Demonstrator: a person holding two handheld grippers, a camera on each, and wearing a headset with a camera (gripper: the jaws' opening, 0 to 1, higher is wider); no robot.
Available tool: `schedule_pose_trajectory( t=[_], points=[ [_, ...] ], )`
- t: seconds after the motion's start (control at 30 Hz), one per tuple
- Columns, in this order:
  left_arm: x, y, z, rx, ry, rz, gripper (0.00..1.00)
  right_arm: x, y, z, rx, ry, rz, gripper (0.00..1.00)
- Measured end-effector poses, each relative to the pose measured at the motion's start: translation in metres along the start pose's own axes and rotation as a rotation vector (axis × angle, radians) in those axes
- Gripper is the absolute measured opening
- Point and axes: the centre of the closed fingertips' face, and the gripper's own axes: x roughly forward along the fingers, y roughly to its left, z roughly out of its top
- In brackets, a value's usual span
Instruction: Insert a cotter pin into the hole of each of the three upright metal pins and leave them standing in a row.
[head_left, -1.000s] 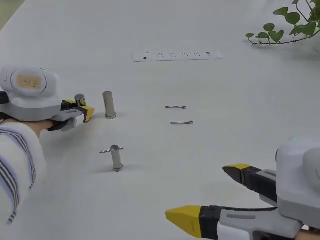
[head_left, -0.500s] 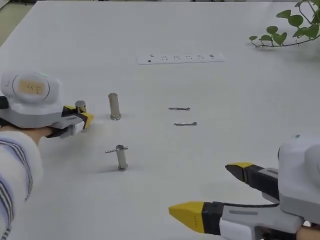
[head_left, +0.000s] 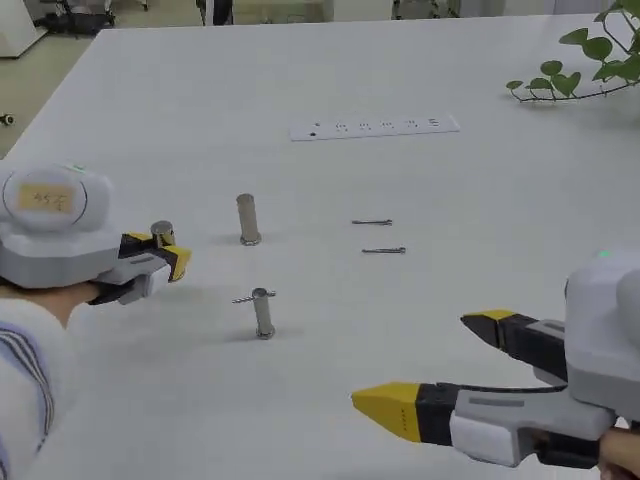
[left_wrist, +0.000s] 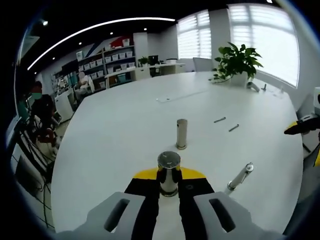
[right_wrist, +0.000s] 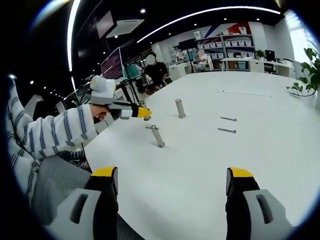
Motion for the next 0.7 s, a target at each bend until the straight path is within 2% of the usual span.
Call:
schedule_pose_trajectory(
  t=[0.2, 0.4, 0.5, 0.6, 0.7],
  points=[
    [-0.020, -0.015, -0.003, -0.012, -0.010, 0.005, 0.10, -0.002, 0.003, 0.005, -0.008, -0.017, 0.004, 0.88],
    [-0.039, -0.029, -0.012, -0.036, -0.005, 0.018, 0.10, -0.005, 0.005, 0.006, -0.016, -0.027, 0.006, 0.88],
    [-0.041, -0.036, -0.016, -0.075, -0.017, -0.006, 0.10, -0.006, 0.006, 0.006, -0.016, -0.031, 0.009, 0.88],
    [-0.044, -0.042, -0.021, -0.055, -0.001, -0.003, 0.10, -0.007, 0.007, 0.006, -0.020, -0.031, 0.012, 0.88],
    [-0.048, -0.048, -0.026, -0.069, 0.005, -0.009, 0.10, -0.007, 0.008, 0.007, -0.020, -0.037, 0.014, 0.88]
  ],
)
